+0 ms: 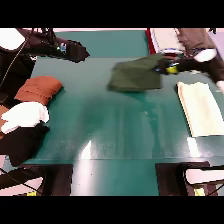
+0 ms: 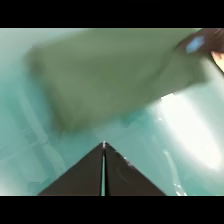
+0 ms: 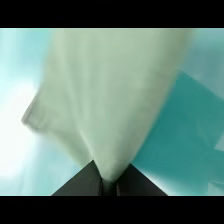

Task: Fold the shirts.

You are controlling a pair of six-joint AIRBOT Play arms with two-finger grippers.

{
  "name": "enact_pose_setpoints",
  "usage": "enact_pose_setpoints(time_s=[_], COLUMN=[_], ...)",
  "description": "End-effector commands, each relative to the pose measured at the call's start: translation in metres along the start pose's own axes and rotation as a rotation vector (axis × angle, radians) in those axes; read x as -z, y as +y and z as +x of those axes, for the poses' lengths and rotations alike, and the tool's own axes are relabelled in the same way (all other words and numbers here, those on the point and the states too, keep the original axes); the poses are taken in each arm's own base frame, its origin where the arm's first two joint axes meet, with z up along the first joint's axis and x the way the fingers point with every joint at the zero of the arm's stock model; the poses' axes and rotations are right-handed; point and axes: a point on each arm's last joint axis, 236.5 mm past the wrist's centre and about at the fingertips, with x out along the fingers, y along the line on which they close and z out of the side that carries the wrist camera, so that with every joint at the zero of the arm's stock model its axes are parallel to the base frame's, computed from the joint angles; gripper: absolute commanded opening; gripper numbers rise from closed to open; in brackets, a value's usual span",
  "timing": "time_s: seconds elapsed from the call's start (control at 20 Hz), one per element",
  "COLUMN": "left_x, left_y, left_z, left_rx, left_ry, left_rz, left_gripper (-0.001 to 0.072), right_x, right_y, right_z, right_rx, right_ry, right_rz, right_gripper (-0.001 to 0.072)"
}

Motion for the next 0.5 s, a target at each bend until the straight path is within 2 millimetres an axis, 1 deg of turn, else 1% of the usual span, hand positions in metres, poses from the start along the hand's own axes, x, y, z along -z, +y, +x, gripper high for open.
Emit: enact_pose_setpoints(time_s=[0.0, 0.05, 0.15, 0.25, 0.35, 0.45], left_x=[0.0, 0.0, 0.0, 0.0, 0.0, 0.0], left_y=[-0.005, -0.005, -0.005, -0.005, -0.005, -0.005], left_z=[0.001, 0.001, 0.001, 0.001, 0.001, 0.001], left_rx=[0.008, 0.008, 0.008, 0.008, 0.008, 0.008], left_ry=[0.001, 0.001, 0.001, 0.0, 0.0, 0.0], left_rz=[0.0, -0.003, -0.011, -0.023, -0.027, -0.027], left_gripper=[0.0025, 0.0025, 0.0025, 0.0025, 0.0025, 0.0025], right_x=[-0.029, -0.035, -0.038, -0.037, -0.037, -0.041], right_y=[-0.093, -0.119, -0.158, -0.185, -0.195, -0.19], right_z=[-0.095, -0.117, -0.15, -0.17, -0.179, -0.184], right_rx=[0.156, 0.194, 0.247, 0.283, 0.3, 0.297], right_ry=[-0.128, -0.174, -0.234, -0.272, -0.29, -0.287], right_rz=[0.117, 0.16, 0.232, 0.28, 0.296, 0.272], right_gripper=[0.0017, 0.0017, 0.0016, 0.0017, 0.0016, 0.0016])
